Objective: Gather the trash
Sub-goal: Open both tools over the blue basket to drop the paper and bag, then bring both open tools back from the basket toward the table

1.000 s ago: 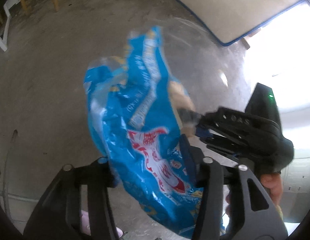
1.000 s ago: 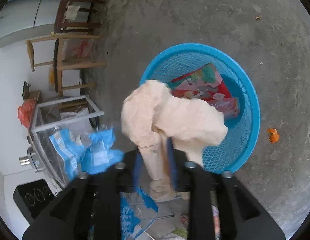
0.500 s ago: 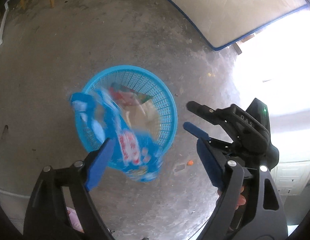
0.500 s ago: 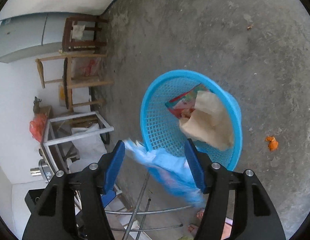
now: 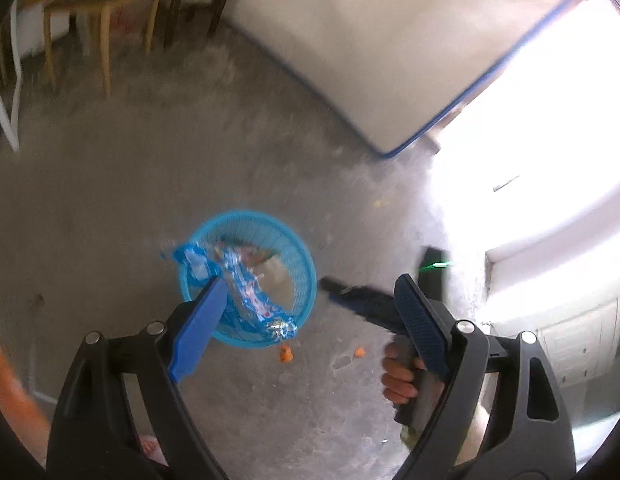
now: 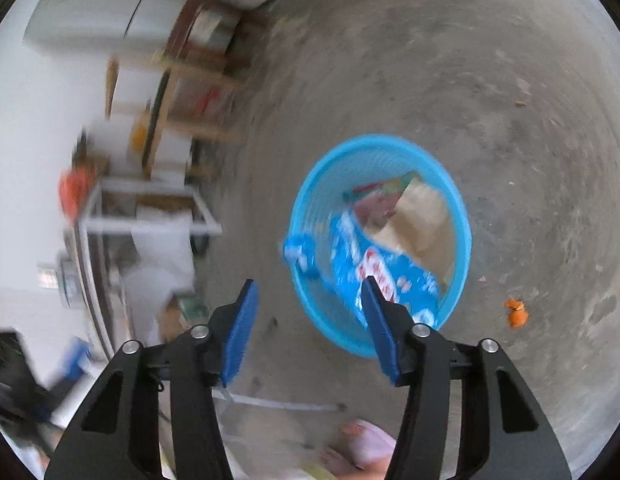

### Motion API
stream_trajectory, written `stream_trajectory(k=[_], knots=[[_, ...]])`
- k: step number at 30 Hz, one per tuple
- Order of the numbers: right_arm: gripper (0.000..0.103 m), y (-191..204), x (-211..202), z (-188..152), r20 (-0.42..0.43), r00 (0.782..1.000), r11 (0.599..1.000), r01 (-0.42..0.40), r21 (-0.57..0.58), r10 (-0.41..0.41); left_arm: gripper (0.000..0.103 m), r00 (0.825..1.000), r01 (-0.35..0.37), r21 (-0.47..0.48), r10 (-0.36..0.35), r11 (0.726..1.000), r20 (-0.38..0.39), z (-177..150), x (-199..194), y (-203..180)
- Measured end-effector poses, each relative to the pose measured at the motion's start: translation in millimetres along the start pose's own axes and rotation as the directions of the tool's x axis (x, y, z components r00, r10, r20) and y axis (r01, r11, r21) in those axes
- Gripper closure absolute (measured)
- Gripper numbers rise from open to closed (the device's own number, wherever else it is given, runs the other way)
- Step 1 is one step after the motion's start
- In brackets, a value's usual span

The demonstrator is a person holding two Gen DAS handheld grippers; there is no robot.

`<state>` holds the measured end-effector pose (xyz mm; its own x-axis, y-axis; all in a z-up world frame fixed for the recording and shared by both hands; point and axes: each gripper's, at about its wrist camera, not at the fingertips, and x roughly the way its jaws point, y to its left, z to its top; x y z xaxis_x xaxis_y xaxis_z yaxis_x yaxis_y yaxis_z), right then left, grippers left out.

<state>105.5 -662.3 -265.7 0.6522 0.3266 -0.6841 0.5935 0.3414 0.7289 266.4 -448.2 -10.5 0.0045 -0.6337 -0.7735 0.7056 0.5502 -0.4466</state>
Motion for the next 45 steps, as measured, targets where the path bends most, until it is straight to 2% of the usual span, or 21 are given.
stream_trajectory(k=[2, 3, 5, 7, 9, 11, 13, 15, 17, 20, 22, 24, 25, 29, 30, 32, 33, 34, 36, 40, 45], knots=[[0.059, 10.8, 14.2, -6.3, -0.059, 0.998, 0.998, 0.026, -0.05, -0.029, 0.019, 0.999, -0.007, 0.034, 0.006, 0.999, 0.04, -8.8, -35.3, -8.2], [0.065, 15.2, 24.2, -9.5, -0.077, 0.995, 0.996, 0.053, -0.072, -0.059, 0.018, 0.998, -0.008, 0.053, 0.005, 0.999, 0.067, -18.2, -60.7, -10.3], [0.068, 16.0, 45.5, -13.2, -0.104, 0.99, 0.993, 0.09, -0.076, -0.097, 0.017, 0.996, -0.03, 0.073, 0.023, 0.997, 0.091, -36.3, -95.7, -12.3], [0.082, 13.1, 71.1, -13.2, -0.133, 0.982, 0.989, 0.126, -0.072, -0.135, 0.017, 0.993, -0.049, 0.07, 0.04, 0.996, 0.115, -61.9, -132.1, -10.4], [0.085, 11.6, 96.1, -9.2, -0.141, 0.973, 0.982, 0.172, -0.084, -0.183, 0.017, 0.988, -0.052, 0.054, 0.044, 0.997, 0.146, -90.4, -171.6, 0.9], [0.09, 8.6, 126.6, -0.6, -0.143, 0.96, 0.969, 0.229, -0.097, -0.241, 0.017, 0.979, -0.082, 0.025, 0.076, 0.996, 0.187, -125.3, -211.4, 13.1], [0.091, 3.5, 152.7, 8.7, -0.161, 0.946, 0.958, 0.27, -0.099, -0.283, 0.017, 0.954, -0.162, -0.011, 0.159, 0.987, 0.254, -163.0, -252.1, 26.1], [0.091, -4.7, 182.4, 17.4, -0.186, 0.919, 0.937, 0.334, -0.102, -0.348, 0.017, 0.924, -0.226, -0.047, 0.23, 0.973, 0.307, -191.6, -283.7, 38.1], [0.092, -13.6, 206.4, 23.8, -0.217, 0.89, 0.916, 0.387, -0.107, -0.401, 0.017, 0.88, -0.29, -0.114, 0.312, 0.95, 0.36, -224.6, -316.7, 50.6], [0.092, -31.0, 237.3, 28.6, -0.294, 0.854, 0.901, 0.428, -0.072, -0.43, 0.016, 0.822, -0.304, -0.248, 0.385, 0.92, 0.419, -269.5, -356.5, 72.5], [0.092, -42.6, 255.2, 31.0, -0.344, 0.807, 0.868, 0.493, -0.058, -0.481, 0.016, 0.796, -0.298, -0.319, 0.418, 0.9, 0.438, -290.4, -373.4, 87.0], [0.092, -55.1, 268.0, 32.3, -0.401, 0.757, 0.835, 0.549, -0.037, -0.516, 0.016, 0.781, -0.294, -0.358, 0.439, 0.886, 0.445, -304.8, -383.8, 97.3], [0.092, -59.6, 271.4, 32.0, -0.421, 0.74, 0.823, 0.568, -0.027, -0.525, 0.016, 0.77, -0.297, -0.387, 0.458, 0.873, 0.444, -311.7, -388.3, 104.0], [0.09, -68.2, 280.1, 32.6, -0.447, 0.665, 0.759, 0.649, -0.051, -0.598, 0.016, 0.766, -0.299, -0.445, 0.49, 0.844, 0.415, -323.9, -390.4, 122.4], [0.086, -67.3, 278.6, 32.1, -0.445, 0.659, 0.752, 0.657, -0.053, -0.607, 0.016, 0.769, -0.297, -0.453, 0.492, 0.84, 0.409, -325.2, -389.5, 126.8], [0.079, -61.1, 272.7, 31.7, -0.439, 0.67, 0.761, 0.647, -0.051, -0.599, 0.016, 0.77, -0.288, -0.462, 0.49, 0.839, 0.409, -334.0, -392.4, 130.6], [0.073, -52.5, 264.8, 31.7, -0.419, 0.688, 0.774, 0.631, -0.059, -0.592, 0.016, 0.77, -0.284, -0.463, 0.488, 0.84, 0.412, -335.7, -391.5, 132.6], [0.059, -46.1, 258.6, 31.2, -0.403, 0.698, 0.78, 0.621, -0.069, -0.592, 0.016, 0.769, -0.279, -0.461, 0.484, 0.842, 0.418, -337.4, -391.8, 134.1], [0.041, -28.2, 236.4, 28.5, -0.357, 0.714, 0.786, 0.609, -0.108, -0.602, 0.016, 0.767, -0.273, -0.452, 0.476, 0.849, 0.43, -340.2, -391.8, 133.0], [0.033, 2.7, 190.6, 15.1, -0.322, 0.77, 0.833, 0.529, -0.163, -0.551, 0.016, 0.763, -0.268, -0.427, 0.461, 0.864, 0.453, -345.2, -391.9, 129.4], [0.028, 54.0, 131.6, -11.6, -0.228, 0.818, 0.841, 0.467, -0.271, -0.528, 0.016, 0.755, -0.247, -0.403, 0.436, 0.881, 0.491, -358.6, -397.0, 120.6]])
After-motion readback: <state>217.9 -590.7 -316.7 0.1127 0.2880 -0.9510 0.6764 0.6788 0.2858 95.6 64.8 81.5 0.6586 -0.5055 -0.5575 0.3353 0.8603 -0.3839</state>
